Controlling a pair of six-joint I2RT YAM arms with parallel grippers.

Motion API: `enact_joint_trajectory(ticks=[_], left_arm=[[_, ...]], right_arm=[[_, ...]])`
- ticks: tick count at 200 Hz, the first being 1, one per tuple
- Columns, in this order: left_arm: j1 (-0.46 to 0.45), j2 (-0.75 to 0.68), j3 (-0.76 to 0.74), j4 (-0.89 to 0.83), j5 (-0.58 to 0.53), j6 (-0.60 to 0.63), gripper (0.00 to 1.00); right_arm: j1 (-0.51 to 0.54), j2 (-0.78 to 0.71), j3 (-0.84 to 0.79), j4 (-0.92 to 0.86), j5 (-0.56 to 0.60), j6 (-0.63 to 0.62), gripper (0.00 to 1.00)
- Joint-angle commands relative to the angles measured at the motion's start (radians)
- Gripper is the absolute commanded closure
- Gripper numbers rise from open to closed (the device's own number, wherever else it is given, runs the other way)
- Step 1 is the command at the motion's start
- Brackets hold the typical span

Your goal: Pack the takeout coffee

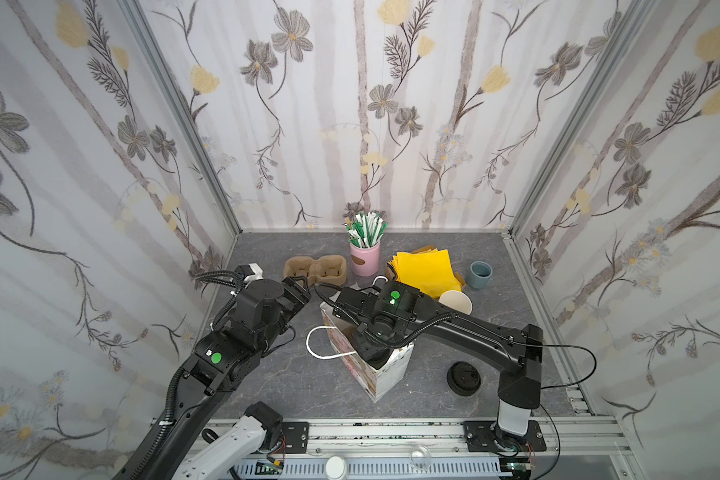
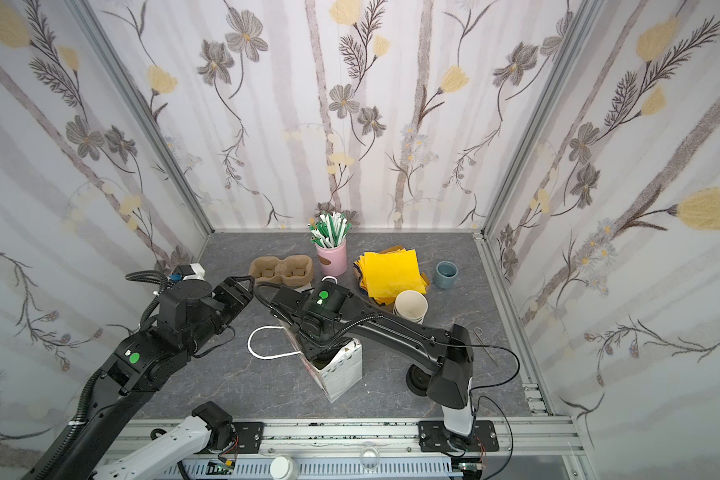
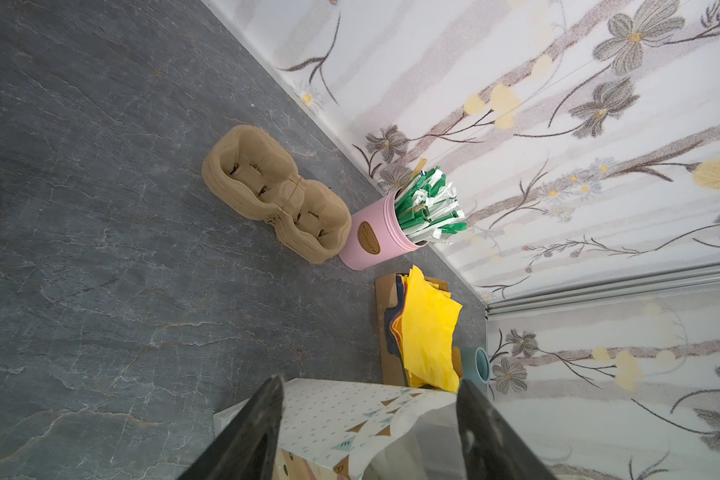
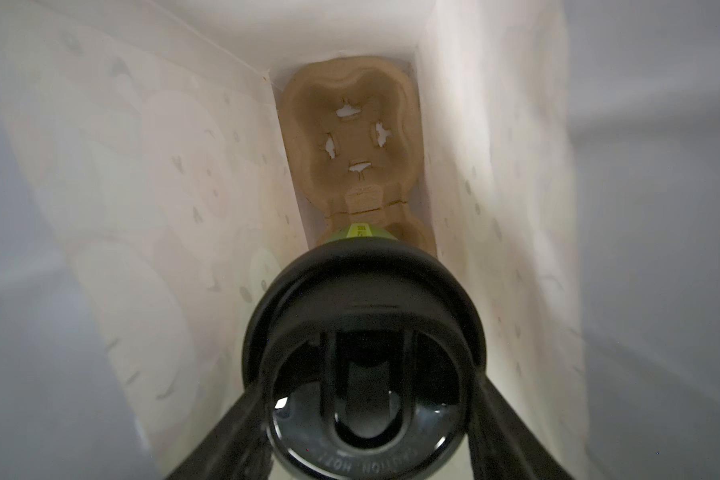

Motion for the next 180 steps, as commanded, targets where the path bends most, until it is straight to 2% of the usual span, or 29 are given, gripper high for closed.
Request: enact_joint_trajectory(ticks=[1,86,180], left_arm=[[0.002,-0.001,-0.002,0.031,-0.027,0.007,0.33],[0.002,-0.003,-0.008,0.034,-0.036,0.011,0.33],[0.001,0.004,-0.009,0.039,-0.033,0.011,0.33]], right_arm=[[-0.002,0.012,0.005,0.016,0.015,-0.023,0.36],[-0.012,0.022,-0.013,0.016,0.020,-0.048,0.36],[-0.010,0.017,-0.024,0.015,-0.028,-0.047,0.36]])
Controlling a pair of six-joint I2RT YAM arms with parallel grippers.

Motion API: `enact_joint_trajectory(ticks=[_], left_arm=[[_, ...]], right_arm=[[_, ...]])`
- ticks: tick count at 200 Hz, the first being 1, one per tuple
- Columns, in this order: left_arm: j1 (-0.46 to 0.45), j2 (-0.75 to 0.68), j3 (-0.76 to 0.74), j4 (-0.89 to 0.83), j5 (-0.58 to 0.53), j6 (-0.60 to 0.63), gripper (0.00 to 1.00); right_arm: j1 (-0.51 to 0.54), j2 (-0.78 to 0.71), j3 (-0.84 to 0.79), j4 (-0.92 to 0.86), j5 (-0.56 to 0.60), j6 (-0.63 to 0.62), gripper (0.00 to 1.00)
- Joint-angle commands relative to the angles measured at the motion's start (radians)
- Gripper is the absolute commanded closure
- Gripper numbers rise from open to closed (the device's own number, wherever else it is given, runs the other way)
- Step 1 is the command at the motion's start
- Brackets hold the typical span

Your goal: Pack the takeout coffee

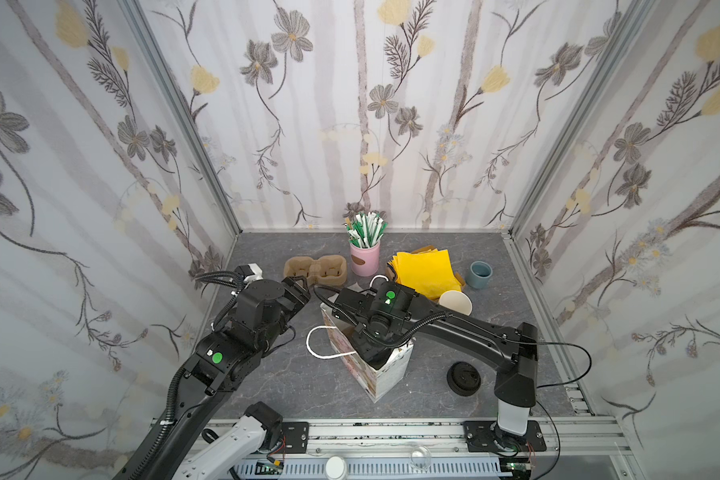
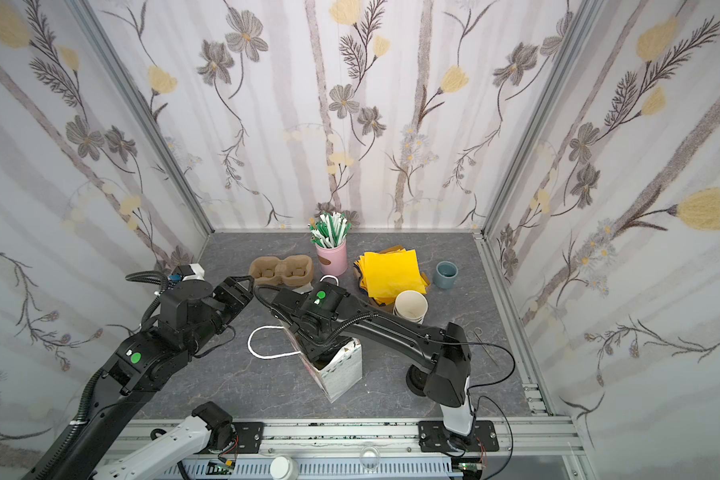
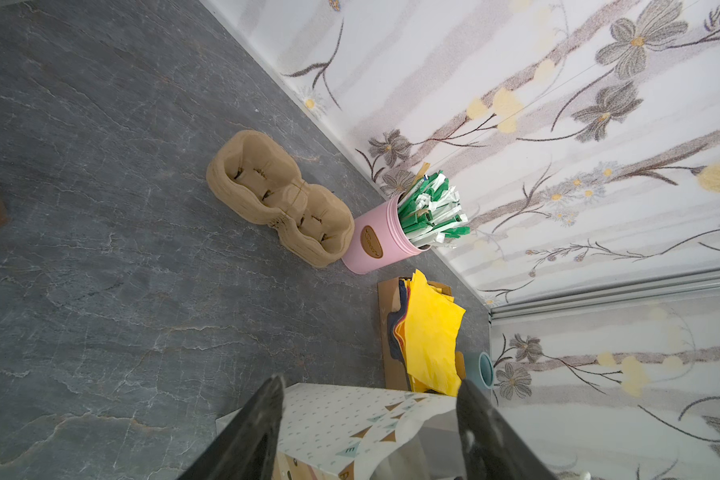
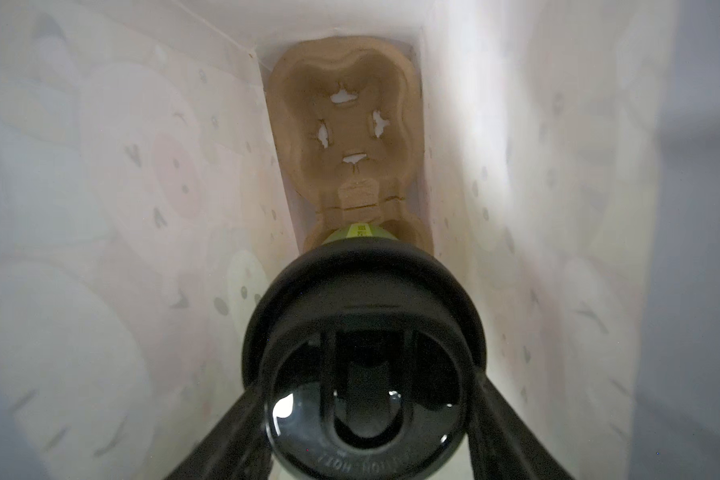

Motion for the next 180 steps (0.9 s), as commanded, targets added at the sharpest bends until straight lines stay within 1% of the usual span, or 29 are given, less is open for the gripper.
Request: enact_joint_trajectory(ticks=[1,95,180], left_arm=[[0.001,0.003,-0.001,0.032,-0.019,0.007,0.33],[0.001,0.000,-0.004,0.033,-0.018,0.011,0.33],[0.002,-0.009,-0.009,0.033,-0.019,0.013,0.33]], right_arm=[[0.001,0.002,-0.002,0.015,-0.009,-0.006,0.36],[0.001,0.037,-0.026,0.016,-0.007,-0.005,0.36],[0.000,0.052,-0.025,0.016,0.021,-0.001,0.36]])
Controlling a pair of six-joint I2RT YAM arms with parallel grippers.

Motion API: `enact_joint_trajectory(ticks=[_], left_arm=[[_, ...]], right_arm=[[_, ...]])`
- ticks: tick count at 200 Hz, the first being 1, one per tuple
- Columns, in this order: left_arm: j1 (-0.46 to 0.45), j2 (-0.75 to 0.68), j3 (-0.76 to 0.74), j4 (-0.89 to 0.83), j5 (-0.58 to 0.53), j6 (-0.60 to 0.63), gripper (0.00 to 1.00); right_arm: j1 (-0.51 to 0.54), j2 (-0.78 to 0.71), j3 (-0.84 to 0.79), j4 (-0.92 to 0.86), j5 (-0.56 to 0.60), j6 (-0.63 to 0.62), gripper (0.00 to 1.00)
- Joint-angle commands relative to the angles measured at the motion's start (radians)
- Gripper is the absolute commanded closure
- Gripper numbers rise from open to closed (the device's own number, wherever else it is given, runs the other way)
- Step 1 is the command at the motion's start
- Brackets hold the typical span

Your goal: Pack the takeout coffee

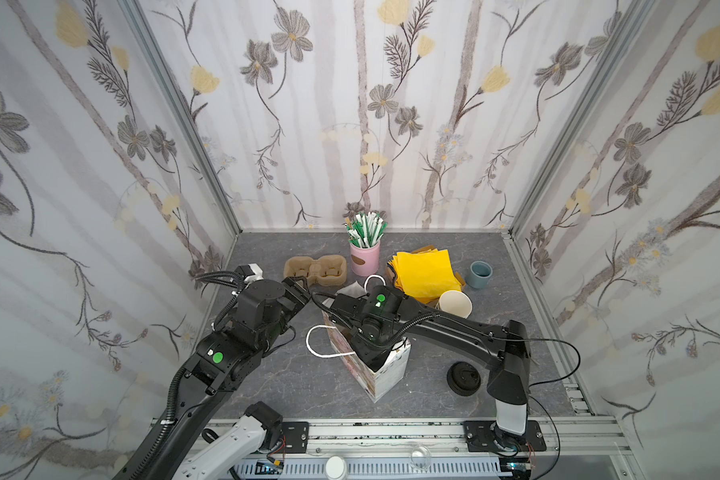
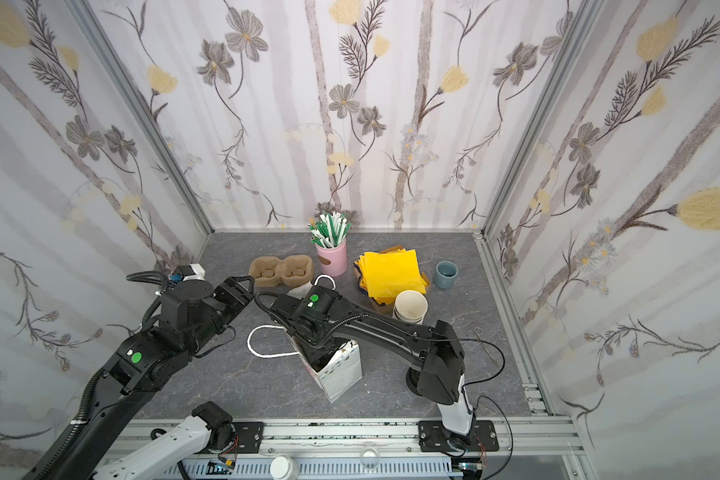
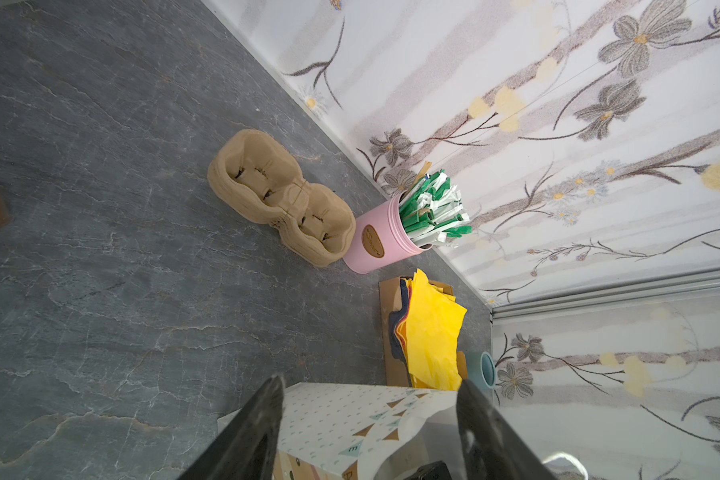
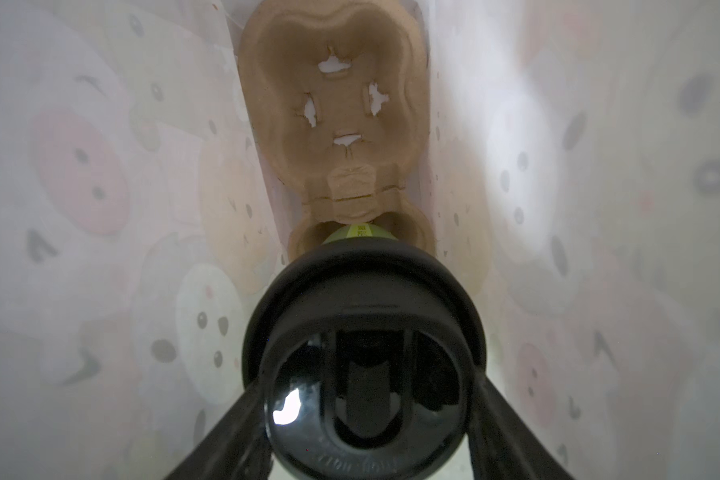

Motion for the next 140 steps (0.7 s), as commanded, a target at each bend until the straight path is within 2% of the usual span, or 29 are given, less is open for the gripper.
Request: enact_joint_trajectory(ticks=[1,140], left_arm=[[0.001,-0.006,-0.007,0.033,-0.019,0.012,0.33],[0.002,-0.007,-0.006,0.040,-0.023,0.029,0.33]], right_arm=[[-0.001,0.009,0.003,0.016,0.027,0.005,0.36],[0.000,0.041,-0.029,0.034,0.052,-0.014,0.35]])
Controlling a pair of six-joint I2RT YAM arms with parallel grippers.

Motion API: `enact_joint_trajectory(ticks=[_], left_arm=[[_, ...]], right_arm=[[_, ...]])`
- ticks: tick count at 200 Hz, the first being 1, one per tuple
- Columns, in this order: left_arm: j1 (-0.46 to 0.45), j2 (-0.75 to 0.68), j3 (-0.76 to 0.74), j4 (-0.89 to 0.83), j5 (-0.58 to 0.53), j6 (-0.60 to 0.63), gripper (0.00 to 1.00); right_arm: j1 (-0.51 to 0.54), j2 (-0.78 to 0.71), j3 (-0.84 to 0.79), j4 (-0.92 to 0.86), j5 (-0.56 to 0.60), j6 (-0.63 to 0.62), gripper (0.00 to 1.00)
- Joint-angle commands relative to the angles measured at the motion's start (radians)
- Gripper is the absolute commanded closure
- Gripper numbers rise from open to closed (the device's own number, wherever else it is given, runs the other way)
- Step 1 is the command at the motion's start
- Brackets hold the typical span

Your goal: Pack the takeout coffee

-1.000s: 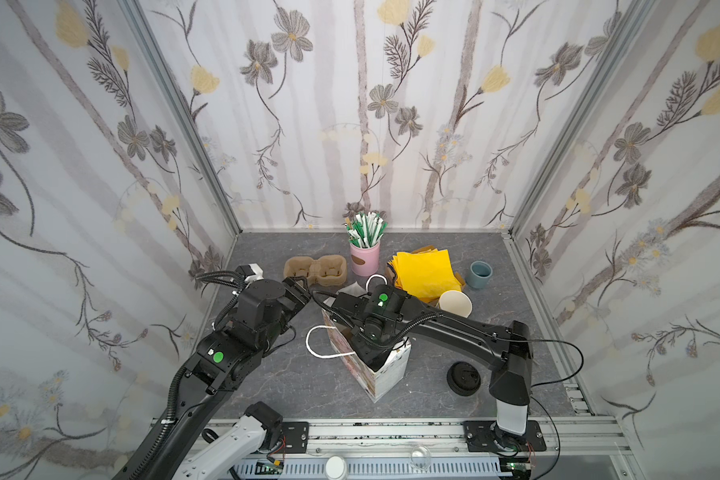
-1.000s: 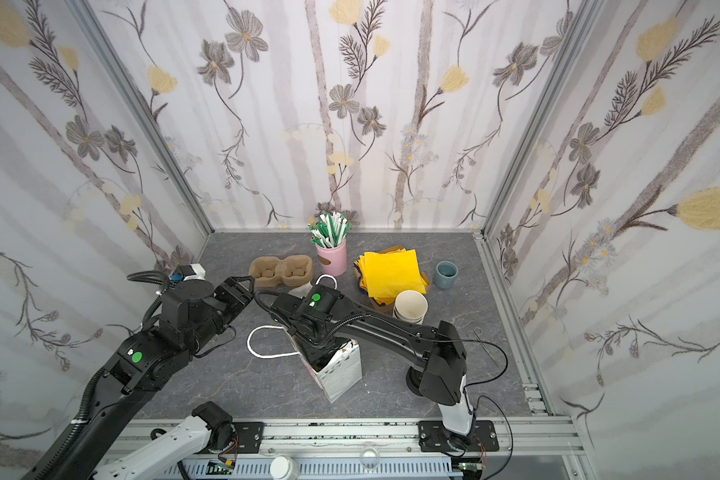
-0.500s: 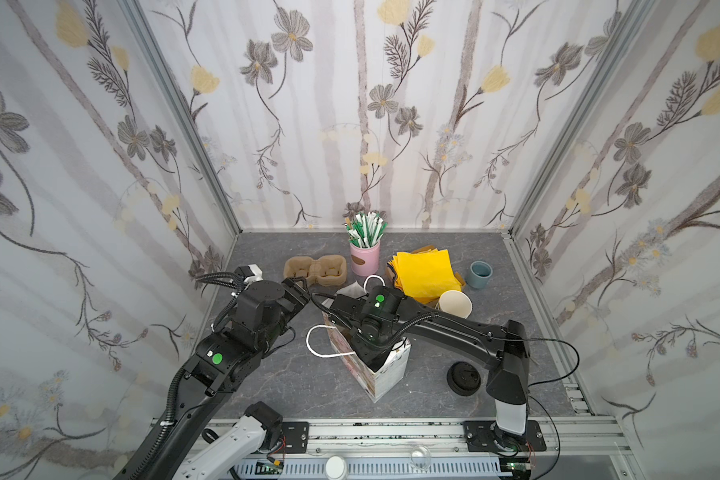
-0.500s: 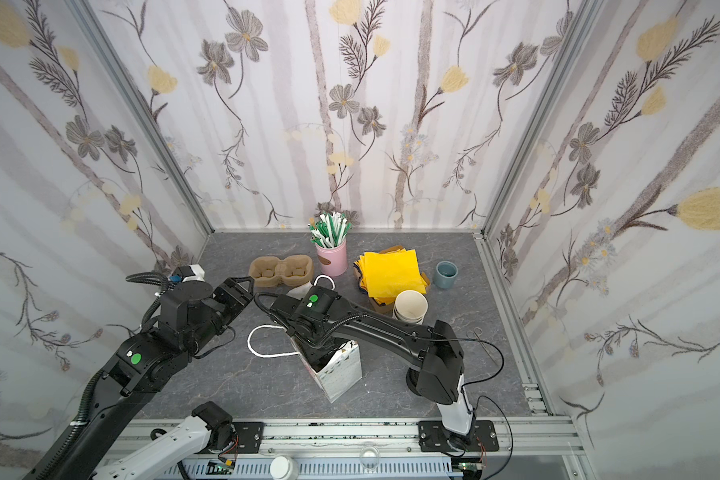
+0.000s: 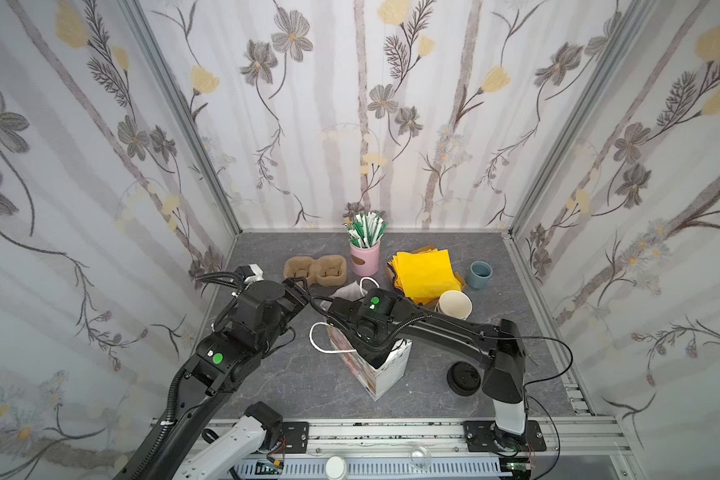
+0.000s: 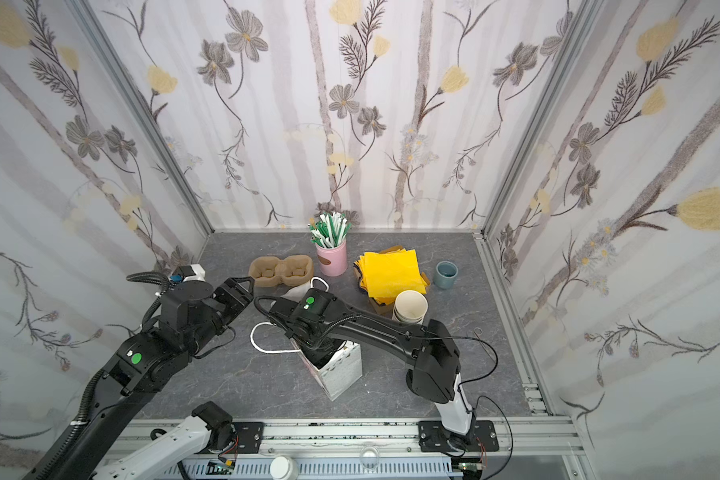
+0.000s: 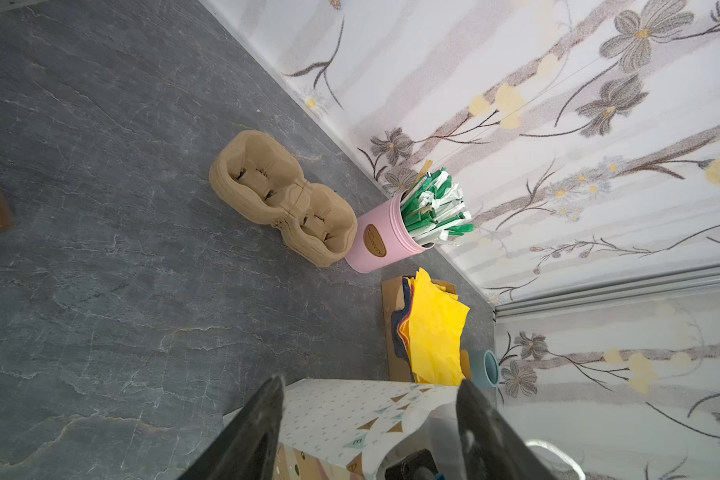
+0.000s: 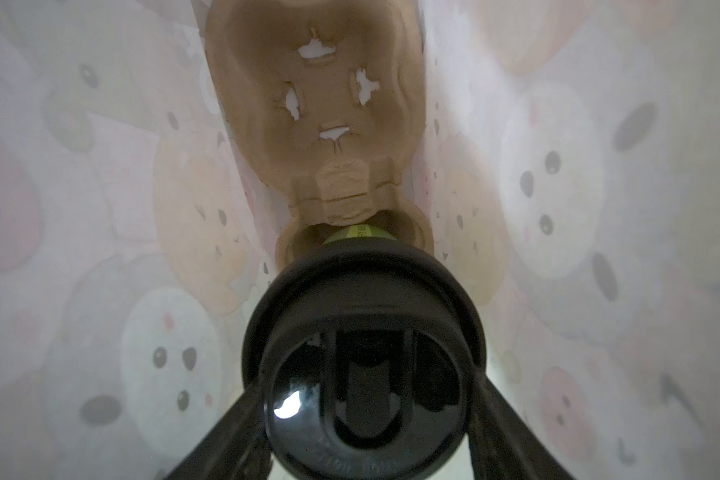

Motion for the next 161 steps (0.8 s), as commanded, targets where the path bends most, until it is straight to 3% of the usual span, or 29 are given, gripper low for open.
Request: enact_joint_trajectory(ticks=[1,161], left_arm=[[0.002,-0.003,0.000,0.040,-0.022,0.011,0.33],[0.003,-0.017,-0.006,0.040,-0.024,0.009,0.33]], right_arm=[[0.000,0.007,-0.010,0.029,0.021,-0.005,0.35],[-0.005,0.010,-0.086,0.089,0.011,-0.017,0.35]])
